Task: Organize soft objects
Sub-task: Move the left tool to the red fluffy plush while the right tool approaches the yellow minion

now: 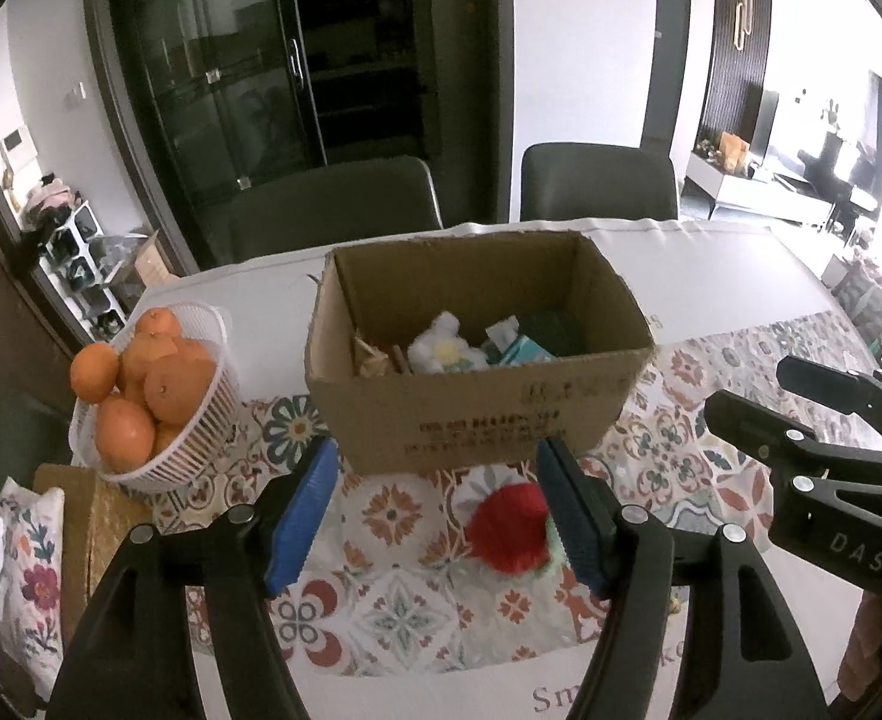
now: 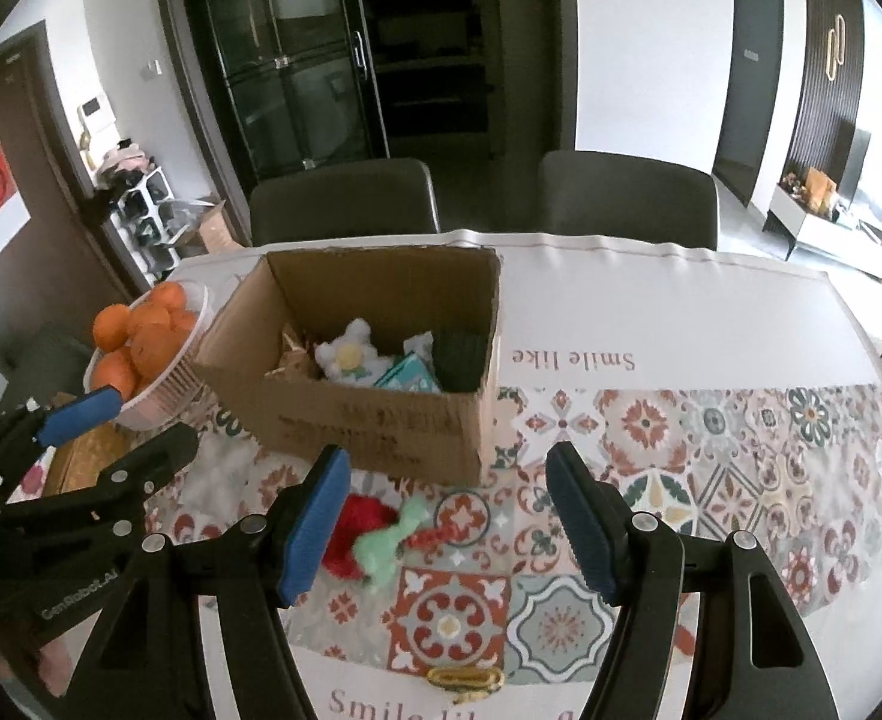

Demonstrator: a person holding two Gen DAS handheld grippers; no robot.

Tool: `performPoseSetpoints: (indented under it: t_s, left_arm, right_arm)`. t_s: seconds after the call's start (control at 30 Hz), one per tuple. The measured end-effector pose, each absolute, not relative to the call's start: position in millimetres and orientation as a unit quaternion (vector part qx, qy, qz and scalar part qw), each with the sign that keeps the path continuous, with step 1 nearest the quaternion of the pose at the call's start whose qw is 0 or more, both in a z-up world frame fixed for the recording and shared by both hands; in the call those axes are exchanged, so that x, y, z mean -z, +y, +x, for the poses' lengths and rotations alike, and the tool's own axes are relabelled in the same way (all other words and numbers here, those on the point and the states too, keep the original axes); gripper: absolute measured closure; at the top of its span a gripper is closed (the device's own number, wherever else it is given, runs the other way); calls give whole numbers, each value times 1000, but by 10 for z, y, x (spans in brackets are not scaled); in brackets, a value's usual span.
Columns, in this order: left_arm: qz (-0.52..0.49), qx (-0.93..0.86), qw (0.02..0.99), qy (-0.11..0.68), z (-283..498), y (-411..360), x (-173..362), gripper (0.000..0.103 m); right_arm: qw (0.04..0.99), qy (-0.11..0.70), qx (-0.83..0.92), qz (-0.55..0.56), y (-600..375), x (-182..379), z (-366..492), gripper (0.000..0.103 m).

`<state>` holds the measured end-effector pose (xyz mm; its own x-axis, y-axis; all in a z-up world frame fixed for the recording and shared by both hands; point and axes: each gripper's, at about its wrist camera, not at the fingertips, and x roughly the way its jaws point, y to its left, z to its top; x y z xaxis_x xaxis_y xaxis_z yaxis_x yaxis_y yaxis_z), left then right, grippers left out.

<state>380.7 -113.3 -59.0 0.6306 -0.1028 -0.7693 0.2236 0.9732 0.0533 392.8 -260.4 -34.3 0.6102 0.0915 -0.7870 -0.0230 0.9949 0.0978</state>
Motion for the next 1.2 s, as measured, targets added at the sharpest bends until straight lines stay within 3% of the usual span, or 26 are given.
performPoseSetpoints:
  t_s: [0.67, 1.2]
  left_arm:
    - [91, 207, 876, 426, 3614, -916, 844, 31]
    - [135, 297, 840, 433, 3771, -998, 1243, 31]
  right_arm:
    - [903, 403, 73, 133, -2469, 504, 3223, 34]
    - [871, 394, 183, 229, -2317, 1000, 2859, 34]
